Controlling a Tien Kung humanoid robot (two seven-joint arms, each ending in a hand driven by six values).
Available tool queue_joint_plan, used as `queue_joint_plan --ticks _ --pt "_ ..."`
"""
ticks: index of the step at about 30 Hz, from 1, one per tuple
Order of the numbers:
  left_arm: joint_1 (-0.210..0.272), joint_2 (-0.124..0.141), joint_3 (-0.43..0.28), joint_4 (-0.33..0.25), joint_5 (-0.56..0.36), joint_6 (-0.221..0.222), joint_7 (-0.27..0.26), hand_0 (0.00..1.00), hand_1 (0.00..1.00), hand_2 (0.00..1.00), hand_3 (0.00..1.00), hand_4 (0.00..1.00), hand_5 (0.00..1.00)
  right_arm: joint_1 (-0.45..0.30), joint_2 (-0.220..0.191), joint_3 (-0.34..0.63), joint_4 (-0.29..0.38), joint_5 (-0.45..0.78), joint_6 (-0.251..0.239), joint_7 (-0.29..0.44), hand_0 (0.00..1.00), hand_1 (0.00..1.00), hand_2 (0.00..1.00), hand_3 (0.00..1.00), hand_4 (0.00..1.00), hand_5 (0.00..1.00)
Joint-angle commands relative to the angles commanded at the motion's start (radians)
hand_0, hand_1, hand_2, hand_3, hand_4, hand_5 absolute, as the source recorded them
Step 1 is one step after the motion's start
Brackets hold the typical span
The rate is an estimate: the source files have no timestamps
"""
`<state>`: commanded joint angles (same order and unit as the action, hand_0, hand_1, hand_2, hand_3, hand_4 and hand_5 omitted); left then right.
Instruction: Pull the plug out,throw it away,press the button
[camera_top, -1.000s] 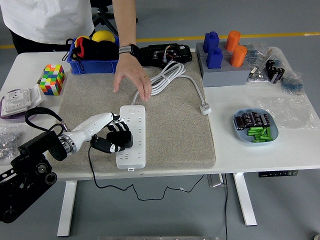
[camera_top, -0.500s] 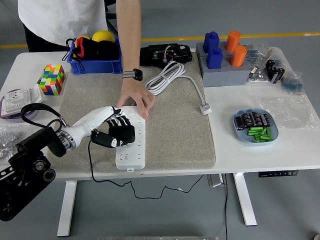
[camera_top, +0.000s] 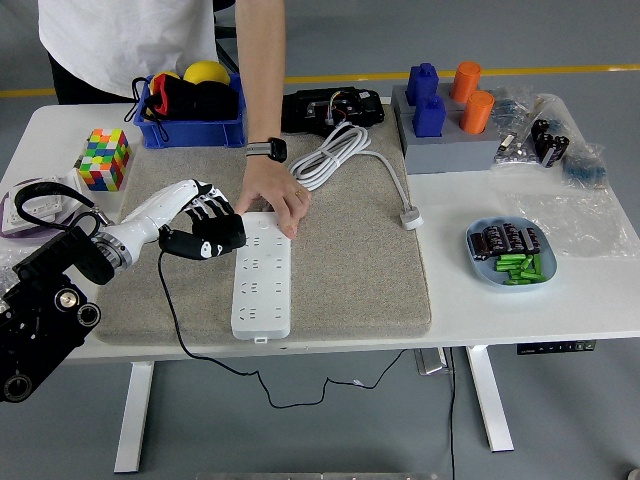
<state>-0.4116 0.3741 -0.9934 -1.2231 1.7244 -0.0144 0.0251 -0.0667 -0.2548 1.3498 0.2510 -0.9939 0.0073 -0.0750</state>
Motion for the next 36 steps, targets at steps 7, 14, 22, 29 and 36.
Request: queue_joint_plan --ticks 7,14,22,29,36 --pt "-0.023 -0.002 0.012 0.081 -0.009 -0.004 0.002 0.47 0.372 0.399 0.575 0.676 0.002 -0.002 0.001 0.001 -0.001 0.001 0.0 0.0 0.724 0.678 0.658 0.651 0.749 0.604" --pt "-0.033 -0.017 0.022 0.141 -0.013 -0.012 0.008 0.466 0.414 0.438 0.588 0.696 0.002 -0.001 0.003 -0.001 0.0 0.002 0.001 0.0 0.724 0.678 0.659 0.651 0.75 0.603" --pt "-0.032 -0.019 0.019 0.15 -0.014 -0.02 0.009 0.791 0.817 0.727 0.78 0.943 0.002 -0.003 0.001 -0.002 -0.001 0.003 0.001 -0.001 0.725 0.678 0.659 0.651 0.749 0.603" --pt "-0.033 -0.018 0.012 0.142 -0.011 -0.016 0.007 0.82 0.86 0.786 0.83 0.974 0.002 -0.002 0.002 -0.003 0.0 0.004 0.002 -0.001 0.725 0.678 0.659 0.651 0.749 0.603" --pt "-0.035 -0.018 0.013 0.131 -0.007 -0.016 0.009 0.81 0.844 0.778 0.827 0.995 0.021 -0.002 0.001 -0.001 0.0 0.003 0.001 0.0 0.726 0.678 0.658 0.651 0.749 0.603"
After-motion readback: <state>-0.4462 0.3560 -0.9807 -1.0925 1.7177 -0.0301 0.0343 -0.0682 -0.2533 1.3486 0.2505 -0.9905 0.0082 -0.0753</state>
